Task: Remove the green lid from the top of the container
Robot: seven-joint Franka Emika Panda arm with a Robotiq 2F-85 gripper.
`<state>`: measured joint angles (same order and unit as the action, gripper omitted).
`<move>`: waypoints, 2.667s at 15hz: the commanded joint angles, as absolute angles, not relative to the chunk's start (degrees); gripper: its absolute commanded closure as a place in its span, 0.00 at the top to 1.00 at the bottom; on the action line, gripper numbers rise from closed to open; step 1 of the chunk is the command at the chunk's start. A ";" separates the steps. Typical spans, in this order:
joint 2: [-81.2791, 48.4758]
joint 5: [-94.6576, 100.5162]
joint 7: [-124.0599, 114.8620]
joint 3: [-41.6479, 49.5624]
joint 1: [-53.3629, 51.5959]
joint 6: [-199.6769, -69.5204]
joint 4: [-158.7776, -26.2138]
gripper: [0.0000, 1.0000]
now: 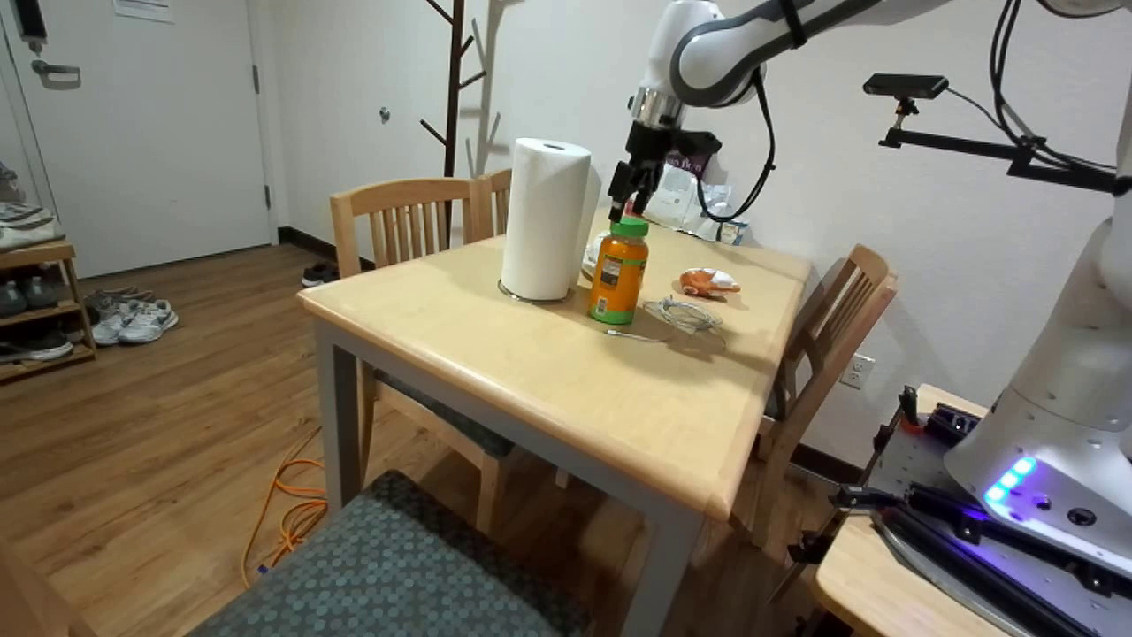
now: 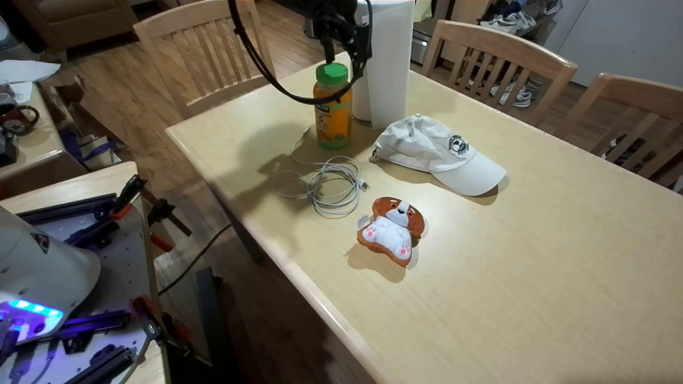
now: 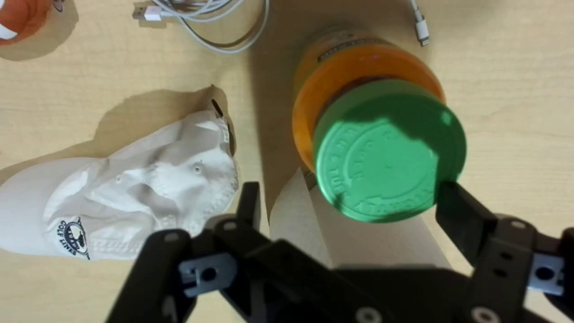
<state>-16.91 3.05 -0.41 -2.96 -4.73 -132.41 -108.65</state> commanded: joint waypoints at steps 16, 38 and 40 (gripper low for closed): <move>-17.42 3.00 -2.04 -3.50 -6.10 -128.88 -106.14 1.00; -17.29 3.18 -4.03 -2.47 -6.86 -124.30 -105.20 1.00; -17.48 2.85 -3.88 -2.42 -6.74 -124.09 -105.17 0.73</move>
<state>-17.67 2.99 -2.77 -2.02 -7.39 -125.46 -105.27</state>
